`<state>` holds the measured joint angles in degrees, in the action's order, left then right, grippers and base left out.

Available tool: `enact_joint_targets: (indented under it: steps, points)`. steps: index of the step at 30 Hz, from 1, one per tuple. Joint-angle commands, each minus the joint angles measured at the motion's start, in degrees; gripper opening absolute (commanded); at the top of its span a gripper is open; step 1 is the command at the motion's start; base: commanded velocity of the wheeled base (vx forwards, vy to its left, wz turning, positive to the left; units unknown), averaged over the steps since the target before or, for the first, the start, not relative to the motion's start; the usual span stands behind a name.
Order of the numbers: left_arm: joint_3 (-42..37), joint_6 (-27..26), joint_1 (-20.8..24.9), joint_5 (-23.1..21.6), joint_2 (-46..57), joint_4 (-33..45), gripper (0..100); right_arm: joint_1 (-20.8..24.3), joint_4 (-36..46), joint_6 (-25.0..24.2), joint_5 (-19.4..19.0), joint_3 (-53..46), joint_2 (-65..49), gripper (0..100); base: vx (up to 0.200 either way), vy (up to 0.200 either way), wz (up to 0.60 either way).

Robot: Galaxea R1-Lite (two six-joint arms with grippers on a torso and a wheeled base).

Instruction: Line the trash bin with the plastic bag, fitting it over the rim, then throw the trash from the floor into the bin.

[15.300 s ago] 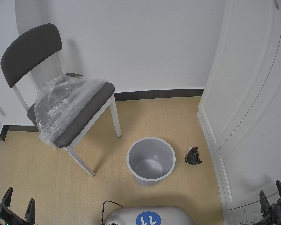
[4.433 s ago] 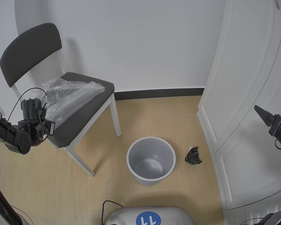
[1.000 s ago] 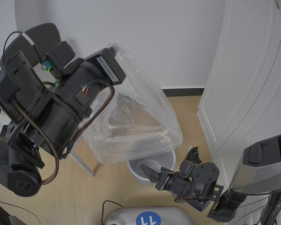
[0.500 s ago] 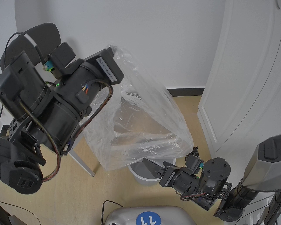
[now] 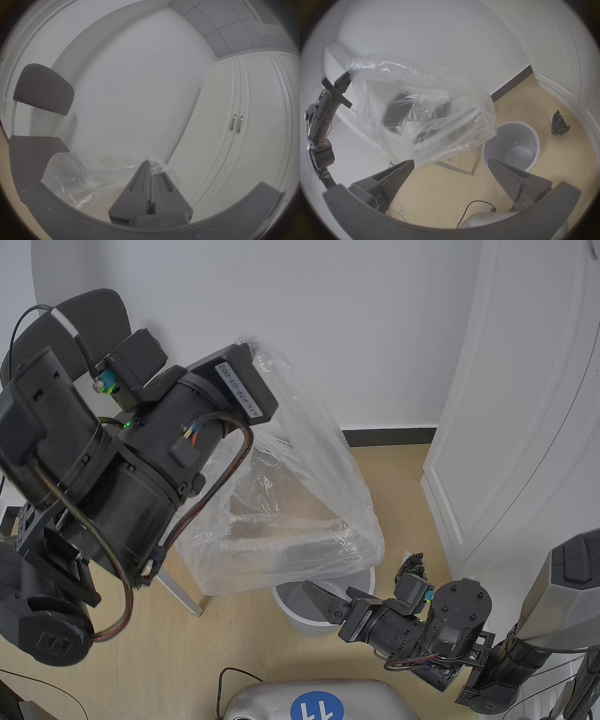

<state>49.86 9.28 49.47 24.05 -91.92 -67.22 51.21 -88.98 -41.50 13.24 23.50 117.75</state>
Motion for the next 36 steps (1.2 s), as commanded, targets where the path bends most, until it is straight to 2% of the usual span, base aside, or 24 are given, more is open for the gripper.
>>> enact_joint_targets:
  steps: [1,9,24,25,36]
  points:
    - [0.2,0.0,2.0,0.9,0.3,0.0,0,0.0,-1.0,-0.1,0.1,0.5,1.7,100,0.000,0.000,0.00]
    - [0.1,0.0,4.2,1.2,0.2,0.0,0,0.1,-1.0,-0.5,0.3,0.6,0.6,100,0.000,0.000,0.00]
    - [0.0,0.0,4.2,1.2,0.2,0.0,0,0.1,-1.0,-0.6,0.6,1.4,0.0,100,0.000,0.000,0.00]
    - [0.0,0.0,4.2,1.2,0.2,0.0,0,0.1,-1.0,-0.6,0.6,1.4,0.0,0,0.000,0.000,0.00]
    - [-0.1,0.0,4.1,1.2,-0.2,0.0,0,-0.5,-1.0,-0.3,0.6,1.5,-0.1,0,0.000,0.000,0.00]
